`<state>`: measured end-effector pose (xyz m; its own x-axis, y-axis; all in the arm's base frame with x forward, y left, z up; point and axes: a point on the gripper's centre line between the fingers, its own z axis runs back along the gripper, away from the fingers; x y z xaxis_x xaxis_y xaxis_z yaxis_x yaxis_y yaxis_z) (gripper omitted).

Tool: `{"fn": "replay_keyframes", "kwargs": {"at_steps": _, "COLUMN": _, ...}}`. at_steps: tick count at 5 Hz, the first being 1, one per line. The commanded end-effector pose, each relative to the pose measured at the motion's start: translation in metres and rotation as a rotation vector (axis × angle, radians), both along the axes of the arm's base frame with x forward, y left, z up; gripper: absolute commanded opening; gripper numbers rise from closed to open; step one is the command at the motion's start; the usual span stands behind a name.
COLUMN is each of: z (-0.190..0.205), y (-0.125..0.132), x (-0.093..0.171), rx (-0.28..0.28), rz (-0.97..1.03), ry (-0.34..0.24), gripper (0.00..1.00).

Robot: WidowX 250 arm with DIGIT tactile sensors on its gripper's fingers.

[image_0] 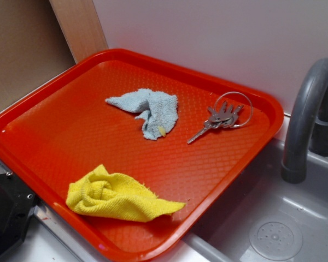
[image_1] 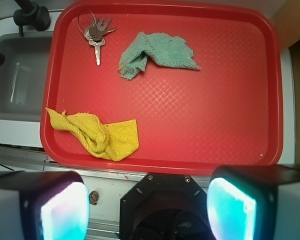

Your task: Grab the silver keys.

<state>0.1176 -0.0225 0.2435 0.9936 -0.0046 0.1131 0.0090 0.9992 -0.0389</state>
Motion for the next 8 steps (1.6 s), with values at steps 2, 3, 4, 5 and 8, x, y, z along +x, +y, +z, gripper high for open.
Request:
{"fn": "replay_keyframes", "kwargs": {"at_steps": 2, "z": -0.039, "y": 0.002, "x": 0.050, "rx": 0.071, "rz": 0.002, "ry": 0.021, "gripper": 1.00}}
{"fn": "replay_keyframes", "kwargs": {"at_steps": 3, "z": -0.063, "y": -0.002, "x": 0.102, "rx": -0.015, "rz": -0.087, "ry": -0.046, "gripper": 1.00}}
{"fn": "replay_keyframes", "kwargs": {"at_steps": 4, "z": -0.077, "y": -0.015, "x": 0.150, "rx": -0.091, "rz": -0.186, "ry": -0.093, "gripper": 1.00}}
{"fn": "replay_keyframes", "kwargs": {"at_steps": 5, "z": -0.089, "y": -0.029, "x": 0.179, "rx": -0.082, "rz": -0.210, "ry": -0.136, "gripper": 1.00}}
{"fn": "replay_keyframes", "kwargs": {"at_steps": 8, "z": -0.137, "y": -0.090, "x": 0.225, "rx": -0.210, "rz": -0.324, "ry": -0.110, "gripper": 1.00}}
